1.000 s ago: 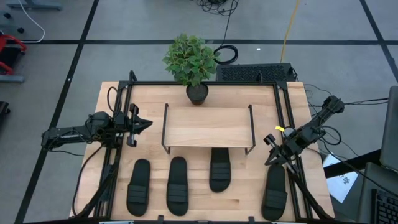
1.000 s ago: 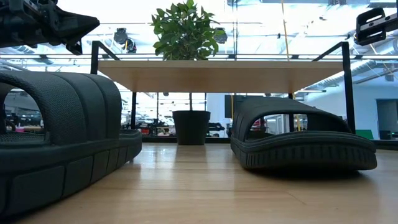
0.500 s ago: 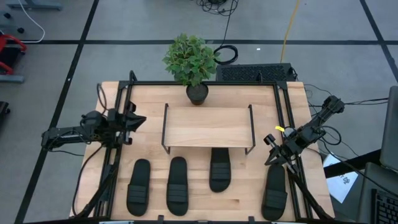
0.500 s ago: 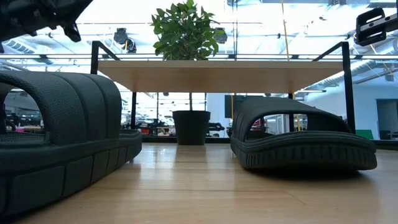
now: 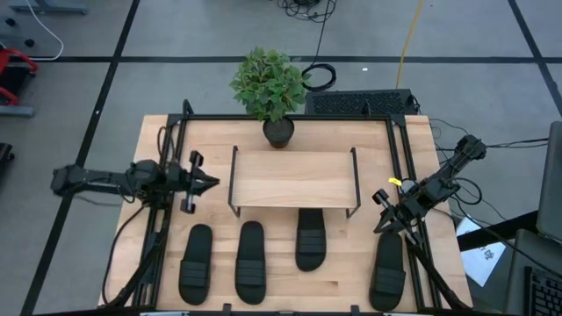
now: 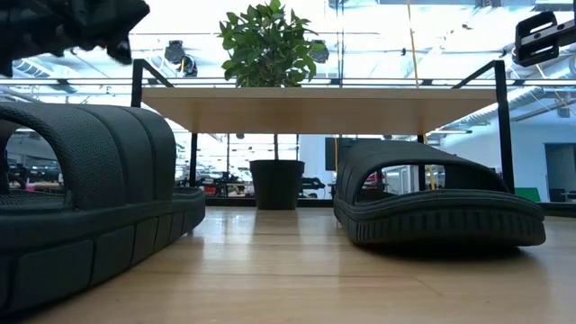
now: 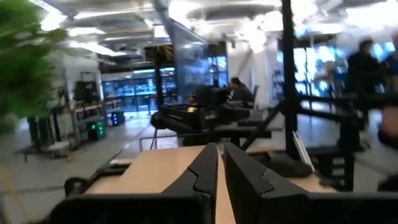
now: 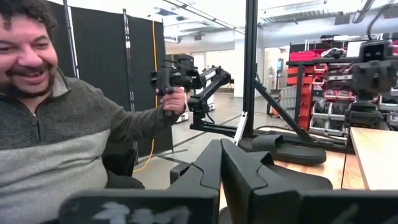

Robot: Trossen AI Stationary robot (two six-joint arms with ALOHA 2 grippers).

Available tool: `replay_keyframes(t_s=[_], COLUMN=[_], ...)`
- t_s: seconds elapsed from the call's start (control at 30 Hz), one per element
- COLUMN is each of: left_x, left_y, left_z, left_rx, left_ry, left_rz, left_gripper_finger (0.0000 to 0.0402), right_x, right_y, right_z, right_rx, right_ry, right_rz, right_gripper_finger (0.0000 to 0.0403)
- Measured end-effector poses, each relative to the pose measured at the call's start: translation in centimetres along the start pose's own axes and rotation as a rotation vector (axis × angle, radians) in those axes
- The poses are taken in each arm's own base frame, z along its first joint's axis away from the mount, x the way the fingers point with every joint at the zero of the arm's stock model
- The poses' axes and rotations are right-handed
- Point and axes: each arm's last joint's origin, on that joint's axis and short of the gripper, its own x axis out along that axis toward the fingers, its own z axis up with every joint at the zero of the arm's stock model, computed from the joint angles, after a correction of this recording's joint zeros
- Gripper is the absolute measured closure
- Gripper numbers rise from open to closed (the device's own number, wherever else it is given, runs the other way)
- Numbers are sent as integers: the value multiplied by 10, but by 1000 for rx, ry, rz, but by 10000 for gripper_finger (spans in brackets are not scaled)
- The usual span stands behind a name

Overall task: Pick and place slides into the shelf
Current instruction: Put the black slides under the shelf

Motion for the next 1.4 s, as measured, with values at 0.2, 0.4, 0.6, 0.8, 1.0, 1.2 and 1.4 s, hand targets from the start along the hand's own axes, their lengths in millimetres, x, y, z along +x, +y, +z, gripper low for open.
replay_keyframes(t_s=[0.2,0.4,0.6,0.8,1.0,1.2,1.4], left_x=[43,97,145,175,197,215,243], left_y=[-26,-54,-77,-106,-134,-152,-153], left_z=[30,43,41,29,8,-37,-57], left_rx=[104,344,487,494,442,566,523], left_ry=[104,485,591,611,632,738,763], left_rz=[-89,204,374,263,123,83,191], left_gripper_finger=[371,371,371,371,371,371,371], right_x=[0,0,0,0,0,0,0], right_y=[0,0,0,0,0,0,0], right_z=[0,-2,-2,-2,-3,-4,-4], right_rx=[14,34,60,60,59,58,59], right_ry=[3,22,22,23,34,39,40], right_rz=[0,-1,-2,-1,-1,-2,-2], right_gripper_finger=[403,403,403,403,403,403,403])
